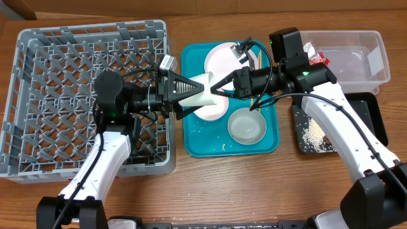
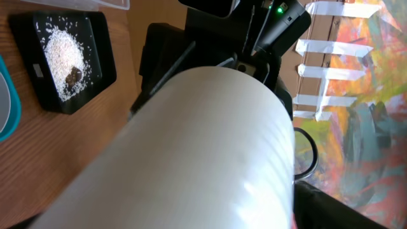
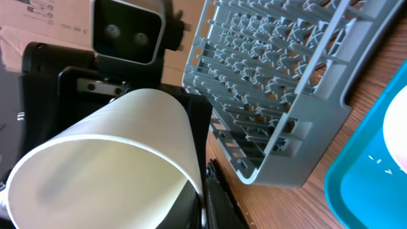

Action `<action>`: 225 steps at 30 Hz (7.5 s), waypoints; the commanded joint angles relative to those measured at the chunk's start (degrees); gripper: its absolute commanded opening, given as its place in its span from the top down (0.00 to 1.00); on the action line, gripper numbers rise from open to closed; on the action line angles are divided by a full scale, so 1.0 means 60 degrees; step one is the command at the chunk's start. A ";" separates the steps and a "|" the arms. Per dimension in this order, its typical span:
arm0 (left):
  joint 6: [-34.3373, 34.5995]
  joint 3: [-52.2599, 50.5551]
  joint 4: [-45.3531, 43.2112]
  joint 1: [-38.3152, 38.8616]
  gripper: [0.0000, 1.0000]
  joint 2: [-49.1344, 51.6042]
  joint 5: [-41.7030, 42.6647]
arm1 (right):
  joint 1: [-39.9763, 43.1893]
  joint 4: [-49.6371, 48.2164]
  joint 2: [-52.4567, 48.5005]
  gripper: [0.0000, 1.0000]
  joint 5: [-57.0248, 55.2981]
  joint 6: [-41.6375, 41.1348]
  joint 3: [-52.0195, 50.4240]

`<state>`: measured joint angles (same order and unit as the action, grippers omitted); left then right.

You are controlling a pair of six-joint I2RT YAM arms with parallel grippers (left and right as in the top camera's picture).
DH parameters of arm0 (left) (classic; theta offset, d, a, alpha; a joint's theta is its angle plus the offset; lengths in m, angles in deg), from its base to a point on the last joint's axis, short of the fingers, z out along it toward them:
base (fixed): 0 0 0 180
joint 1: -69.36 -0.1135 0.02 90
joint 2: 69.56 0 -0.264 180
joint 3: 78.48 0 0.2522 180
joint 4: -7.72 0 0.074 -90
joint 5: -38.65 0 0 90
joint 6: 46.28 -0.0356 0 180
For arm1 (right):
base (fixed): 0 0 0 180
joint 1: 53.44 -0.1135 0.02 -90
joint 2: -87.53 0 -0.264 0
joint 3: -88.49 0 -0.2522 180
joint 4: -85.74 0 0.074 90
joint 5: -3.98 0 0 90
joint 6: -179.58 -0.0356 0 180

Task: Sort waste into correct bins and load items into the dishwasher
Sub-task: 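Close the left gripper on the paper cup held by the right gripper, then open the right gripper and carry the cup left over the rack, then lower the paper cup into the front of the dish rack with the left gripper, then open the left gripper and lift it away from the cup, then reach the left gripper to the grey-green bowl on the teal tray, then grasp the grey-green bowl rim and lift it with the left gripper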

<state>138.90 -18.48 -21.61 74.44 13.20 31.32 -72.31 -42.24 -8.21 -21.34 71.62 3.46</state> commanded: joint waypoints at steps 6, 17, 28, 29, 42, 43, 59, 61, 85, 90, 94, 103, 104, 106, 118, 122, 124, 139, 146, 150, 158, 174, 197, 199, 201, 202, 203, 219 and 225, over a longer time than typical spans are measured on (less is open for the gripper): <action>-0.0004 0.0178 -0.0102 0.0055 0.42 0.0011 -0.0026 | -0.0113 -0.0084 -0.0102 0.96 -0.0131 -0.0018 0.0018; 0.0022 0.0178 -0.1577 -0.0484 0.67 0.0007 0.0131 | 0.0036 -0.0040 -0.0102 0.51 -0.0138 -0.0015 0.0018; 0.0412 0.0193 -0.4051 -0.3639 0.59 0.0007 0.1330 | 0.1129 0.1111 -0.0102 0.25 -0.1585 0.0084 0.0018; 0.0474 0.0211 -0.4258 -0.3956 0.60 0.0007 0.1330 | 0.1180 0.1322 -0.0102 0.25 -0.1851 0.0146 0.0018; 0.0466 0.0226 -0.3876 -0.6579 0.62 0.0011 0.0160 | 0.1166 0.2320 -0.0102 0.22 -0.4353 0.0277 0.0018; 0.0459 0.0226 -0.3526 -0.6597 0.63 0.0011 -0.0055 | 0.1166 0.2346 -0.0102 0.22 -0.4382 0.0280 0.0018; -0.4339 0.0437 0.3271 -0.6320 0.67 0.0007 -0.2448 | 0.1166 0.2586 -0.0102 0.22 -0.4386 0.0277 0.0018; -0.5355 0.0681 0.4612 -0.6273 0.67 0.0007 -0.2856 | 0.1166 0.2586 -0.0102 0.22 -0.4390 0.0277 0.0018; -1.2360 0.6499 1.9937 -0.1617 0.65 0.0011 -1.1522 | 0.1166 0.3093 -0.0102 0.18 -0.5300 0.0277 0.0018; -1.2360 0.6499 2.0793 -0.0630 0.66 0.0011 -1.1712 | 0.1166 0.3126 -0.0102 0.17 -0.5395 0.0277 0.0018; -1.2054 0.6495 2.1504 0.0339 0.65 0.0011 -1.2597 | 0.1166 0.3195 -0.0102 0.16 -0.5530 0.0280 0.0018; -1.0214 0.5756 2.2014 0.1472 0.66 0.0011 -1.4590 | 0.1166 0.3195 -0.0102 0.14 -0.5530 0.0313 0.0018; -1.0214 0.5537 2.1791 0.1472 0.65 0.0011 -1.4590 | 0.1166 0.3195 -0.0102 0.13 -0.5530 0.0317 0.0018; -1.0178 0.5078 2.1405 0.1472 0.65 0.0011 -1.4582 | 0.1166 0.3195 -0.0102 0.13 -0.5530 0.0317 0.0018; -1.0061 0.2758 1.8848 0.1461 0.64 0.0011 -1.4509 | 0.1166 0.3238 -0.0102 0.13 -0.5526 0.0499 0.0018; -0.9945 0.2346 1.8673 0.1461 0.50 0.0011 -1.4517 | 0.1166 0.3333 -0.0102 0.13 -0.5530 0.0517 0.0018; -0.9810 0.2193 1.8633 0.1461 0.40 0.0011 -1.4513 | 0.1166 0.3337 -0.0102 0.13 -0.5530 0.0532 0.0018; -0.9832 0.2907 1.9085 0.1461 0.11 0.0007 -1.4338 | 0.1166 0.3366 -0.0102 0.13 -0.5526 0.0532 0.0018; -1.0364 0.5880 2.0706 0.1479 0.10 0.0007 -1.4200 | 0.1173 0.3078 -0.0102 0.11 -0.5719 0.0492 0.0033; -1.1180 0.7158 2.0852 0.1708 0.09 0.0007 -1.3340 | 0.1231 0.3049 -0.0098 0.11 -0.5778 0.0495 0.0237; -1.1653 0.7461 1.9719 0.2055 0.00 0.0087 -1.2240 | 0.1581 0.3479 0.0506 0.12 -0.6080 0.0495 0.1027; -1.1151 0.7439 1.7289 0.4218 0.11 0.2517 -1.2120 | 0.4663 0.5257 0.2160 0.00 -0.6105 0.0535 0.1585; -0.8746 0.7435 1.6586 0.5668 0.70 0.5493 -1.3111 | 0.4674 0.5752 0.2098 0.00 -0.6284 0.0820 0.1475; -0.8757 0.7431 1.6670 0.5668 0.56 0.5519 -1.3111 | 0.4674 0.5748 0.2098 0.00 -0.6284 0.0820 0.1475; -0.8827 0.7380 1.6666 0.5668 0.47 0.5533 -1.3111 | 0.4674 0.5752 0.2098 0.00 -0.6284 0.0820 0.1475; -0.8827 0.7326 1.6640 0.5668 0.48 0.5537 -1.3107 | 0.4674 0.5752 0.2098 0.00 -0.6284 0.0820 0.1475; -0.8823 0.7286 1.6626 0.5668 0.52 0.5537 -1.3103 | 0.4674 0.5752 0.2098 0.00 -0.6284 0.0820 0.1475; -0.8786 0.6706 1.5930 0.5734 0.77 0.5537 -1.3030 | 0.4674 0.5971 0.2098 0.00 -0.6353 0.1009 0.1475; -0.8786 0.6703 1.5839 0.5748 0.79 0.5537 -1.3049 | 0.4674 0.6000 0.2098 0.00 -0.6353 0.1009 0.1475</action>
<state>85.81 22.50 73.64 108.39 45.33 -46.22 -44.47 -6.18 4.53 -59.00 76.93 12.03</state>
